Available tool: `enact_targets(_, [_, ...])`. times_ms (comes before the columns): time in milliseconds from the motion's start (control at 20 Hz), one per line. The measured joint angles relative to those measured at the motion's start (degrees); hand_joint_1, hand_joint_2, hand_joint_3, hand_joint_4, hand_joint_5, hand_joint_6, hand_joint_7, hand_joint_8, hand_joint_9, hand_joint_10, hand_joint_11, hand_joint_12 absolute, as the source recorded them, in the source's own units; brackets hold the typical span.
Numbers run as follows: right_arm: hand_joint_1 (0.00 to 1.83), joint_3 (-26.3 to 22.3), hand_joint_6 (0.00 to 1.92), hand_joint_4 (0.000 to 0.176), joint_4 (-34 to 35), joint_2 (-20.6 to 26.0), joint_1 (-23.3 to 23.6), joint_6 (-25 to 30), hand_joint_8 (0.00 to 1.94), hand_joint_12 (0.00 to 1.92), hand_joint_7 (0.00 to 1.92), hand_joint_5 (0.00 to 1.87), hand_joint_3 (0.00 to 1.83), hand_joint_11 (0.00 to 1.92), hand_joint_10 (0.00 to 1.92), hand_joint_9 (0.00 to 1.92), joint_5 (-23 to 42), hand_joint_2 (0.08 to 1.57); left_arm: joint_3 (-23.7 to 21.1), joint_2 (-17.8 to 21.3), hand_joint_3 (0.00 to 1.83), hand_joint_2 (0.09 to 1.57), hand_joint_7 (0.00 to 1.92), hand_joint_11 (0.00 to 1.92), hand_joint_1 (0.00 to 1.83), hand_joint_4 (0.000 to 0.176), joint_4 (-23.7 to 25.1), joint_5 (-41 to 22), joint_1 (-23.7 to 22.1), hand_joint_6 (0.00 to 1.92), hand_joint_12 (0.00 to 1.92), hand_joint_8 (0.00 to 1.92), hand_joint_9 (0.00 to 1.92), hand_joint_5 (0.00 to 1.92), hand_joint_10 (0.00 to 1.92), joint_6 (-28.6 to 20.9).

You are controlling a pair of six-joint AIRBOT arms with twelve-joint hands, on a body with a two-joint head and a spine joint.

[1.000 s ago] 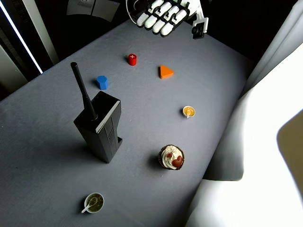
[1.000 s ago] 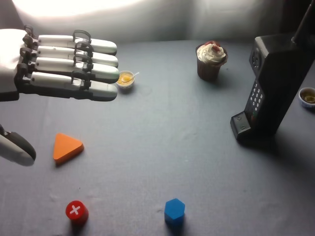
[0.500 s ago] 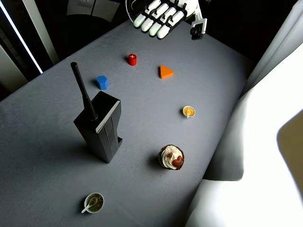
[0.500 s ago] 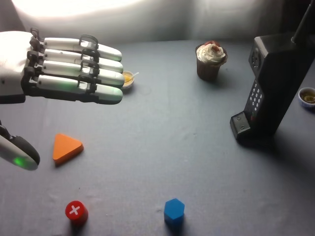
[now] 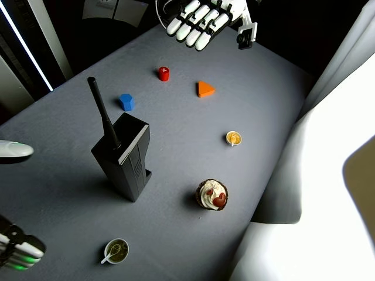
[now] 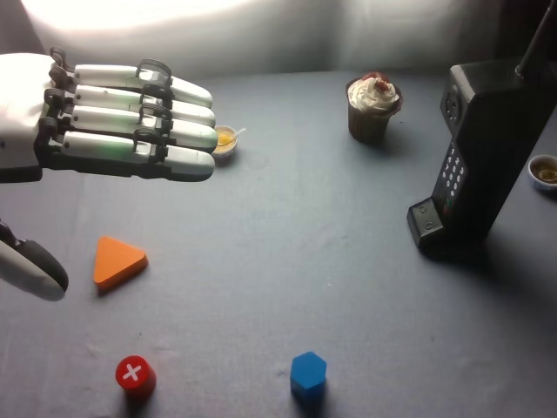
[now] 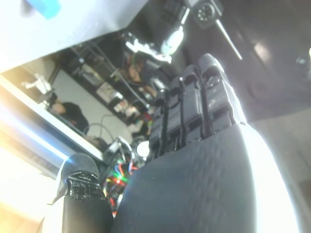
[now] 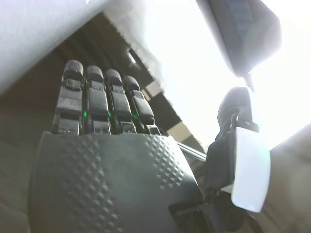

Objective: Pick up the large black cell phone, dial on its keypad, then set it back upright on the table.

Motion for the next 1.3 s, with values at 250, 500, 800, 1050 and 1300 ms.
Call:
enact_targets(250, [0.53, 0.2, 0.0, 0.0, 2.1, -1.8, 5.7, 3.4, 0.0, 0.12, 0.0, 0.0, 0.0, 0.0, 0.0, 0.0, -0.5, 0.97, 0.0, 0.0, 0.0, 1.11, 0.09, 0.0, 0.0, 0.0, 0.0, 0.0, 0.0, 0.0, 0.23, 0.0, 0.09, 0.11, 0.0, 0.0])
enact_targets(500, [0.68, 2.3, 0.0, 0.0, -2.8, -3.3, 7.0, 9.4, 0.0, 0.1, 0.0, 0.0, 0.0, 0.0, 0.0, 0.0, -1.5, 0.97, 0.0, 0.0, 0.0, 1.12, 0.13, 0.0, 0.0, 0.0, 0.0, -0.2, -0.1, 0.01, 0.24, 0.01, 0.11, 0.15, 0.0, 0.0])
enact_targets(800, [0.92, 8.8, 0.0, 0.0, -19.1, -4.1, 7.0, 24.0, 0.0, 0.0, 0.0, 0.0, 0.0, 0.0, 0.0, 0.0, 0.6, 0.98, 0.0, 0.0, 0.0, 1.11, 0.11, 0.0, 0.0, 0.0, 0.0, -0.4, -0.2, 0.0, 0.27, 0.0, 0.1, 0.13, 0.0, 0.0])
enact_targets(1050, [1.03, 11.5, 0.0, 0.0, -21.2, -4.3, 6.8, 25.4, 0.0, 0.0, 0.0, 0.0, 0.0, 0.01, 0.0, 0.0, 0.8, 0.98, 0.0, 0.0, 0.0, 1.12, 0.11, 0.0, 0.0, 0.0, 0.0, -0.4, -0.2, 0.0, 0.24, 0.0, 0.1, 0.12, 0.01, 0.0])
enact_targets(1300, [1.05, 14.1, 0.0, 0.0, -22.0, -5.1, 6.3, 28.4, 0.0, 0.01, 0.0, 0.0, 0.01, 0.02, 0.0, 0.0, 2.7, 1.02, 0.2, 0.0, 0.0, 1.12, 0.1, 0.0, 0.0, 0.0, 0.0, -0.6, -0.2, 0.0, 0.32, 0.0, 0.1, 0.12, 0.0, 0.0])
